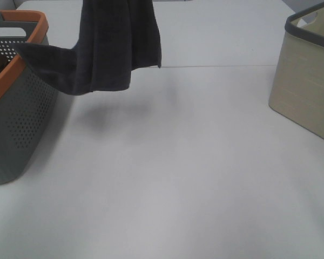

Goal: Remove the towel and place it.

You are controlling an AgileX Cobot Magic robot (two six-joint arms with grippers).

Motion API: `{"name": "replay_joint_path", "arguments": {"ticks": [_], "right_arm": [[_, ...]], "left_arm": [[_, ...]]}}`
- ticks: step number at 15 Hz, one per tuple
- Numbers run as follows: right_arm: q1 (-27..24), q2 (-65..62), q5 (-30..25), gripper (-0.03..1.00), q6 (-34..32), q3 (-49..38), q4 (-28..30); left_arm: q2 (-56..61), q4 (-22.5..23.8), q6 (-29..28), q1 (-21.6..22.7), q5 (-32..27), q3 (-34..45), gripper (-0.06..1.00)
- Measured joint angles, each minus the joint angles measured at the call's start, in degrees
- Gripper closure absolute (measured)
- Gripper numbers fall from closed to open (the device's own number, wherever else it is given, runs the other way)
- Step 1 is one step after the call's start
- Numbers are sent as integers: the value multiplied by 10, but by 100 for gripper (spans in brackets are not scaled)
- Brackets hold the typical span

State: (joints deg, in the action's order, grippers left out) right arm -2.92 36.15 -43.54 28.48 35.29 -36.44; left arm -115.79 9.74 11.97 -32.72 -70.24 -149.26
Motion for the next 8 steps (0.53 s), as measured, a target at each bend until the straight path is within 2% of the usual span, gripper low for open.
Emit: {"name": "replay_joint_path", "arguments": {"ticks": [1,8], "right_arm": [[0,9,7,35,19,0,-15],[0,42,23,35,29,1,-21]], "left_arm": [[-16,-2,-8,0,0,0,94],[-21,-11,-10,0,-1,0,94]]}}
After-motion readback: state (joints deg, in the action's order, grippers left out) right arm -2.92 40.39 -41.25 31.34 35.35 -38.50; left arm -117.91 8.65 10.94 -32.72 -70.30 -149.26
